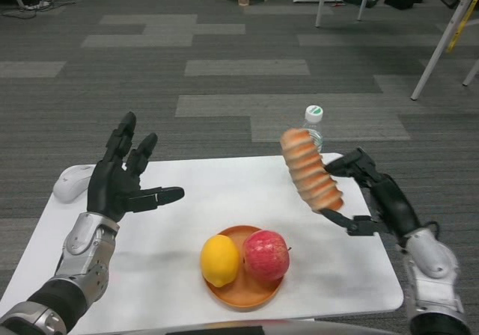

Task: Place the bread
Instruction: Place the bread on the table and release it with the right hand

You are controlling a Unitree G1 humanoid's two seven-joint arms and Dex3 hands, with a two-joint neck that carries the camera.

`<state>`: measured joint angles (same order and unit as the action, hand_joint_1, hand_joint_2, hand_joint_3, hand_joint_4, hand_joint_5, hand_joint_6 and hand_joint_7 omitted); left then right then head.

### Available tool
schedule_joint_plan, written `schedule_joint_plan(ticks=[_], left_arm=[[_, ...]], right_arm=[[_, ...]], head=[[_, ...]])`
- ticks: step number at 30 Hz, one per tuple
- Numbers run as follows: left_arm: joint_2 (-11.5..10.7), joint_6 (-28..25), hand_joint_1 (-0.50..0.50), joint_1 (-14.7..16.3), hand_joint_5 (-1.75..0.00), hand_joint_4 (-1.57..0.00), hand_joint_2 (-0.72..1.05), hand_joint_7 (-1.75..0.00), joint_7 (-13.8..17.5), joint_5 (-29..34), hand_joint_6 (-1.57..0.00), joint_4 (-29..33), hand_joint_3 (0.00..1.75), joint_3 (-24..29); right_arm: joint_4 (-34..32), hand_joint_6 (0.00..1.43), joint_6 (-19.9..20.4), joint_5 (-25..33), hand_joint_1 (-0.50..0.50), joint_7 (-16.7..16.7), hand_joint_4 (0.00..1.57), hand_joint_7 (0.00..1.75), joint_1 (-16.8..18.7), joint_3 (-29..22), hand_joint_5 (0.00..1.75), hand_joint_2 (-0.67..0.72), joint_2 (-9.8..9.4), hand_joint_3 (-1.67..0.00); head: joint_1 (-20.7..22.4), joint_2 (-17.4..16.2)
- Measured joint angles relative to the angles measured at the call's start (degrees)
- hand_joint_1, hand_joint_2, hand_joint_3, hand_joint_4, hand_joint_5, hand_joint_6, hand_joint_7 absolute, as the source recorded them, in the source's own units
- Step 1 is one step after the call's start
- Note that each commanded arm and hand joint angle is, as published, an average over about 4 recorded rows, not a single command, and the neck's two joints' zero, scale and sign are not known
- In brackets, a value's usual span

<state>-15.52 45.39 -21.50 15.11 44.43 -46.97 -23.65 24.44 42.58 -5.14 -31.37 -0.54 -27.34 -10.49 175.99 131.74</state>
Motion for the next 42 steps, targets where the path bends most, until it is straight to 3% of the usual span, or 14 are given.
schedule_joint_plan(ticks=[4, 9, 15, 19, 25, 28, 32, 33, 37, 40, 42], left_arm=[[0.01, 0.00, 0.50, -0.01, -0.41, 0.00, 0.52, 0.00, 0.00, 0.00, 0.00, -0.01, 0.02, 0.01], [0.01, 0.00, 0.50, -0.01, -0.41, 0.00, 0.52, 0.00, 0.00, 0.00, 0.00, -0.04, 0.00, 0.02], [0.01, 0.00, 0.50, -0.01, -0.41, 0.00, 0.52, 0.00, 0.00, 0.00, 0.00, -0.16, 0.09, 0.02], [0.01, 0.00, 0.50, -0.08, -0.41, 0.00, 0.52, 0.00, -0.01, 0.00, 0.00, -0.28, 0.04, -0.01], [0.01, 0.00, 0.50, -0.40, -0.41, 0.00, 0.52, 0.00, -0.01, 0.01, 0.00, -0.48, 0.00, -0.12], [0.00, 0.00, 0.50, -0.53, -0.41, 0.00, 0.52, 0.00, -0.01, 0.01, 0.00, -0.54, 0.07, -0.17], [0.00, 0.00, 0.50, -0.65, -0.41, 0.00, 0.52, 0.00, -0.01, 0.01, 0.00, -0.75, 0.02, -0.43], [0.00, 0.00, 0.50, -0.73, -0.41, 0.00, 0.52, 0.00, -0.01, 0.01, 0.00, -0.82, 0.04, -0.53], [0.00, 0.00, 0.50, -0.87, -0.41, 0.00, 0.52, 0.00, -0.01, 0.01, 0.00, -0.98, 0.04, -0.64], [0.00, 0.00, 0.50, -0.87, -0.41, 0.00, 0.52, 0.00, -0.01, 0.01, 0.00, -0.99, 0.04, -0.65], [0.00, 0.00, 0.50, -0.88, -0.41, 0.00, 0.52, 0.00, -0.01, 0.01, 0.00, -1.05, 0.07, -0.65]], right_arm=[[2.06, 0.37, 2.57, -5.51, -0.33, -2.16, 0.06, 1.40, -0.24, -4.67, 0.97, -0.60, -0.21, -0.56], [4.21, 0.34, 5.72, -13.42, -0.36, -3.80, 0.04, 1.40, -0.72, -8.41, 0.97, -0.60, -1.34, -0.56], [4.72, 0.29, 6.92, -23.48, -0.36, -5.02, 0.03, 1.40, -1.43, -11.39, 0.99, -0.60, -1.58, -0.56], [4.85, 0.24, 7.15, -27.86, -0.34, -4.91, 0.02, 1.41, -1.73, -12.84, 1.07, -0.60, -1.43, -0.56], [7.29, 0.21, 7.41, -32.01, -0.36, -3.77, 0.00, 1.41, -3.65, -15.21, 1.07, -0.60, -0.52, -0.56], [9.14, 0.17, 7.54, -34.41, -0.36, -1.69, 0.00, 1.47, -4.65, -15.81, 1.07, -0.60, -0.27, -0.56], [11.15, 0.10, 7.59, -39.40, -0.33, 1.36, 0.00, 1.45, -6.04, -16.48, 1.07, -0.60, -0.25, -0.56], [11.99, 0.06, 7.58, -40.95, -0.33, 2.24, 0.00, 1.41, -6.47, -16.68, 1.04, -0.60, -0.24, -0.56], [14.21, 0.00, 7.57, -42.88, -0.38, 3.62, 0.00, 0.86, -7.19, -16.95, 0.65, -0.60, -0.18, -0.63], [14.28, 0.00, 7.57, -42.96, -0.38, 3.64, 0.00, 0.54, -7.35, -17.23, 0.39, -0.56, -0.17, -0.71], [14.28, 0.00, 7.57, -42.96, -0.38, 3.64, 0.00, 0.44, -7.42, -17.61, 0.29, -0.54, -0.17, -0.71]], head=[[-0.02, -0.06], [-0.09, -0.19], [-0.18, -0.36], [-0.41, -0.37], [-0.62, -0.57], [-0.71, -0.70], [-0.64, -0.80], [-0.57, -0.83], [-0.46, -0.96], [-0.75, -0.97], [-0.91, -0.95]])
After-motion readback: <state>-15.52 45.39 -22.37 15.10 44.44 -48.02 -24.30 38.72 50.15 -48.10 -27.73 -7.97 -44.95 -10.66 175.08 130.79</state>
